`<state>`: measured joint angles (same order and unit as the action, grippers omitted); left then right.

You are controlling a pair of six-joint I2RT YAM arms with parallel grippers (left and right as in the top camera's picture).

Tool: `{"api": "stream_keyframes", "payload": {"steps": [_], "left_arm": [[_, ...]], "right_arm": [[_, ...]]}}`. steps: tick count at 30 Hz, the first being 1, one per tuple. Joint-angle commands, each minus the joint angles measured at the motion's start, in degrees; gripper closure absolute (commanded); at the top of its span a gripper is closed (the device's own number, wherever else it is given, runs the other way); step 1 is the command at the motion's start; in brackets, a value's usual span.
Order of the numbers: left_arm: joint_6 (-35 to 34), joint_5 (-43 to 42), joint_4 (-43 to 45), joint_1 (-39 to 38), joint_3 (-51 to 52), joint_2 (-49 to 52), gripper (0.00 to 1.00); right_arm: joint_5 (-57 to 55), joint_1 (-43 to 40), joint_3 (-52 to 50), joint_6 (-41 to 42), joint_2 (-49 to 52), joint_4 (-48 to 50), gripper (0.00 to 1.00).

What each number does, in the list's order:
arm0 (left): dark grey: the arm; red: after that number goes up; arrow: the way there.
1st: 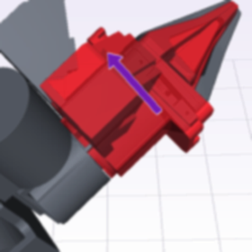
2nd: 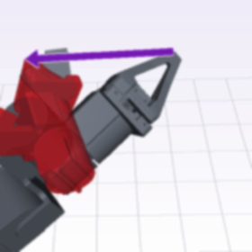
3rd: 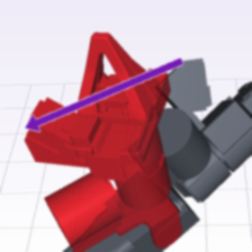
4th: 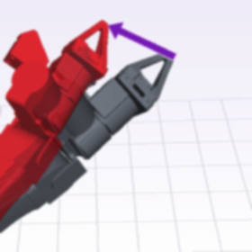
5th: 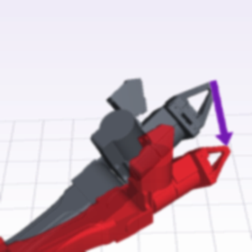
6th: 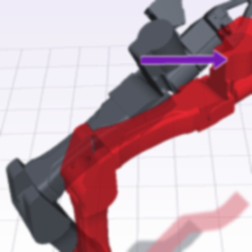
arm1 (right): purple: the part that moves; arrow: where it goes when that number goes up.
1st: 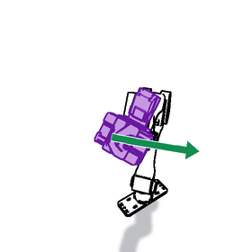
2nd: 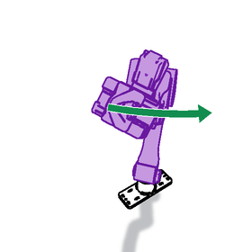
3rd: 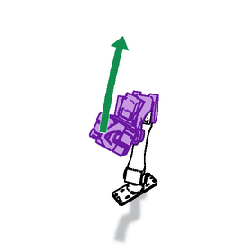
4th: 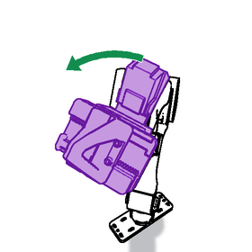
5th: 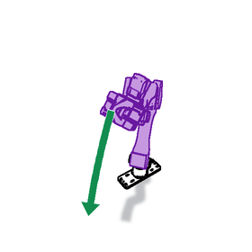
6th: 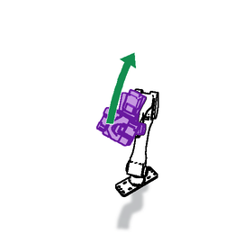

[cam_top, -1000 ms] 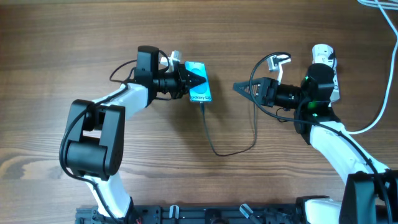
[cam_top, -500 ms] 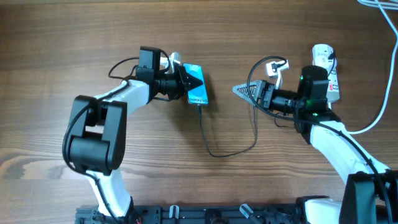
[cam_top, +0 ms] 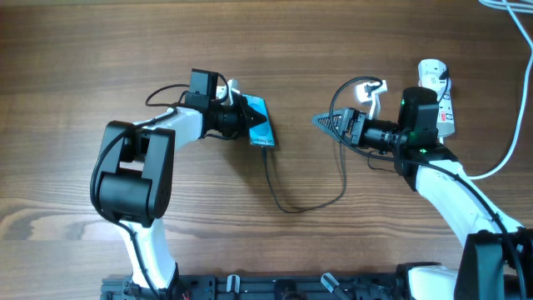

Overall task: Plug charger to phone and switch on socket
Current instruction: 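Lower the connected phone to the table with the left gripper and release, then move the right gripper to the white power strip's red switch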

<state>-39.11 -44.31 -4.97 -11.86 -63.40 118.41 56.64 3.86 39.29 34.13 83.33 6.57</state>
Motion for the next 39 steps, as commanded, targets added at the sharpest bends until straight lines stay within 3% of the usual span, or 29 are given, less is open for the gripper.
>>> {"api": "stream_keyframes", "payload": {"steps": [1, 7, 10, 20, 26, 31, 34, 36, 37, 38, 39], "left_arm": [[0.33, 3.85, -1.18, 0.11, -0.59, 1.51, 0.59], [0.35, 7.04, -3.89, 0.11, -0.59, 1.51, 0.30], [0.33, 9.03, -5.68, 0.11, -0.59, 1.51, 0.02], [0.35, 16.02, -15.52, 2.99, -0.59, 1.49, 0.00], [0.37, 18.69, -20.44, 7.78, -0.61, 0.44, 0.00], [0.39, 18.67, -22.47, 10.82, -0.61, -2.45, 0.00], [3.21, 18.67, -23.56, 11.45, -0.61, -5.64, 0.00], [5.14, 18.69, -24.06, 11.41, -0.61, -7.93, 0.00], [6.21, 18.73, -24.24, 11.34, -0.61, -9.31, 0.00], [6.95, 18.71, -24.30, 11.34, -0.61, -10.78, 0.00], [7.43, 18.75, -24.37, 11.34, -0.61, -12.28, 0.00]], "right_arm": [[-1.40, -0.17, 1.27, -2.47, -1.09, -1.62, 0.00], [-4.42, -0.17, 1.27, -4.17, -3.58, -5.51, 0.01], [-7.26, -0.17, 1.29, -5.73, -6.16, -8.35, 0.01], [-18.84, -0.17, 4.17, -11.67, -11.87, -22.14, 0.01], [-38.10, -0.20, 13.53, -15.10, -11.87, -37.86, 0.00], [-47.78, -1.22, 17.99, -15.08, -11.54, -40.98, 0.00], [-47.95, -4.90, 18.47, -15.26, -10.80, -40.26, 0.00], [-46.64, -8.02, 18.47, -16.13, -9.94, -40.06, 0.08], [-45.68, -10.03, 18.47, -16.09, -9.38, -40.00, 0.18], [-44.46, -12.11, 18.47, -16.06, -8.59, -39.78, 0.37], [-43.15, -14.43, 18.49, -16.00, -7.67, -39.34, 0.72]]}}
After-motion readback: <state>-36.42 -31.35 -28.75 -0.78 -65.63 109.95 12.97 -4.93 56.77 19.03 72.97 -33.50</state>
